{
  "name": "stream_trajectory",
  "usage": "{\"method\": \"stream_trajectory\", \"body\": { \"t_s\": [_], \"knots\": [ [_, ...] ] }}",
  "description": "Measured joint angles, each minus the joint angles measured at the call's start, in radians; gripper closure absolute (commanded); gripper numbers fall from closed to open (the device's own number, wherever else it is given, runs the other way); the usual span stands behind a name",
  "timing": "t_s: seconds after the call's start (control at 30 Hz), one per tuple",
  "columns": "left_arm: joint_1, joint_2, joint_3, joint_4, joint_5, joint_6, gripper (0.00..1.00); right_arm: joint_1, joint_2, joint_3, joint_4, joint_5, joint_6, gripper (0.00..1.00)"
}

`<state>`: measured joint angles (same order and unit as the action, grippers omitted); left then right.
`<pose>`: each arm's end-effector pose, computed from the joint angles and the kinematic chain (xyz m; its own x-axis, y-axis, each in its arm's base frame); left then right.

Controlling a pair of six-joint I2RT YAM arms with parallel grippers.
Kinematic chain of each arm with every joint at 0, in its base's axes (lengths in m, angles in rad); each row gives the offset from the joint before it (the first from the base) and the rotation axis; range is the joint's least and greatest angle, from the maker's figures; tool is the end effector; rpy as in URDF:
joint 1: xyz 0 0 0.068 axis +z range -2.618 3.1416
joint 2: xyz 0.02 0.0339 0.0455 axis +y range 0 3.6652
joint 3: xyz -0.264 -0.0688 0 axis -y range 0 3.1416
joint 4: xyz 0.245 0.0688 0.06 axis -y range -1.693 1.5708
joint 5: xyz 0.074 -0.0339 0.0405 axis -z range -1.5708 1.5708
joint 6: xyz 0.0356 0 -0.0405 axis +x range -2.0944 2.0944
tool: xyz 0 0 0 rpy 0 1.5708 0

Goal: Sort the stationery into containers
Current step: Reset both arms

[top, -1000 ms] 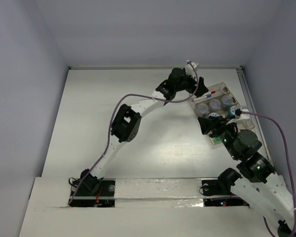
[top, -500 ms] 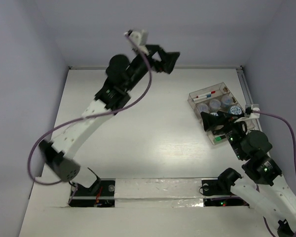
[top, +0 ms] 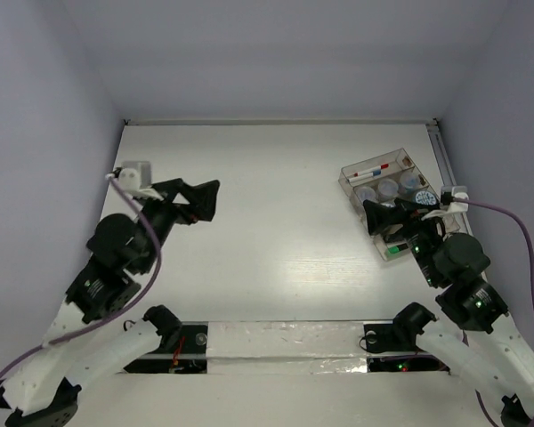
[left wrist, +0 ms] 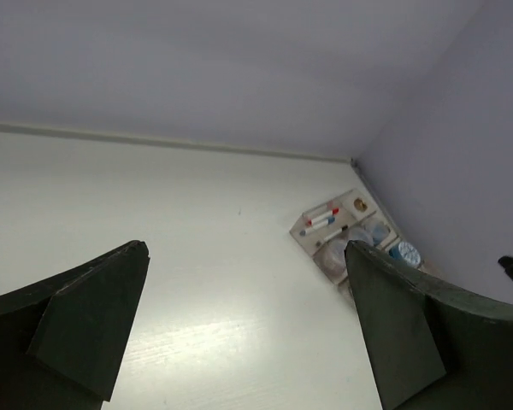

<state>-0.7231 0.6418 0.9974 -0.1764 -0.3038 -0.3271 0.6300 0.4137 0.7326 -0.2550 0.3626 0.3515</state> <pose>0.0997 -0.0738 0.4323 -0.0054 -0.4041 -0.9147 0.4319 0.8240 -0.3666 0.0876 0.0482 0.3603 -0.0427 0.3672 -0.9291 -0.2664 0.8921 0.3649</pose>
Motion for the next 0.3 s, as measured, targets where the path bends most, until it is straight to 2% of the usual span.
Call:
{"method": "stream_trajectory", "body": {
  "t_s": [0.13, 0.3],
  "knots": [
    [0.000, -0.097, 0.002, -0.030, -0.058, 0.011, 0.01, 0.000, 0.013, 0.000, 0.001, 0.038, -0.005, 0.00],
    [0.000, -0.070, 0.003, -0.053, -0.078, 0.058, 0.01, 0.000, 0.068, 0.000, 0.002, 0.066, -0.008, 0.00]
  ]
}}
